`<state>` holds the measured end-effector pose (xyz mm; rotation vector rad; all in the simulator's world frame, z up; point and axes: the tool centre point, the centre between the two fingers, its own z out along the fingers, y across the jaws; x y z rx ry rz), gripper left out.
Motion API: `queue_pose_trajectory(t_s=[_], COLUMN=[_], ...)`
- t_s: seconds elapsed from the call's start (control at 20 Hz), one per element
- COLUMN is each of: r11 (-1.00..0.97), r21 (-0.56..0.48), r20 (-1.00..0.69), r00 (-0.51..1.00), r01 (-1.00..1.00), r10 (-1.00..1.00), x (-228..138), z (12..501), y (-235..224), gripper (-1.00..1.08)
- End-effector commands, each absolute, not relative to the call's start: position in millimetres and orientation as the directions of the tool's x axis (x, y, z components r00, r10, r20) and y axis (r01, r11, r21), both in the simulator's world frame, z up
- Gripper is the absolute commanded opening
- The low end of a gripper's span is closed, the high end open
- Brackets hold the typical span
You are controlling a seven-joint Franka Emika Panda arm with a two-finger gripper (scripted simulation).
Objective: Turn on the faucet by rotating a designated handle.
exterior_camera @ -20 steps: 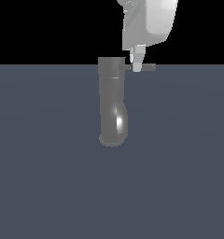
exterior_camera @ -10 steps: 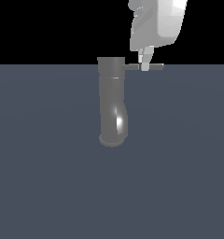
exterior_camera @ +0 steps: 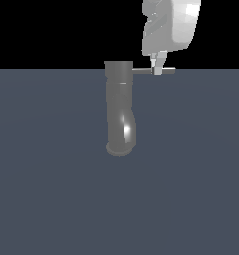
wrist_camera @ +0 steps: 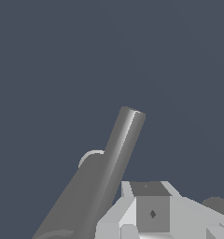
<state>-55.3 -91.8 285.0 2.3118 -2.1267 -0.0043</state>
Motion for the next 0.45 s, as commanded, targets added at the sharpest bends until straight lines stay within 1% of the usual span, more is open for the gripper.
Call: queue_pose_trajectory(t_s=[0.0,0.4], r11=[-0.055,-0.049], r21=[0.000,0.000], r20=[0.000,0.000], r00=[0.055,0.049], r01=[-0.999,-0.999], r10=[-0.999,-0.999], x=[-50.4,-33.9], z=[284.7,284.8], y=[-112.7,-129.3], gripper=[-1.00,-1.00])
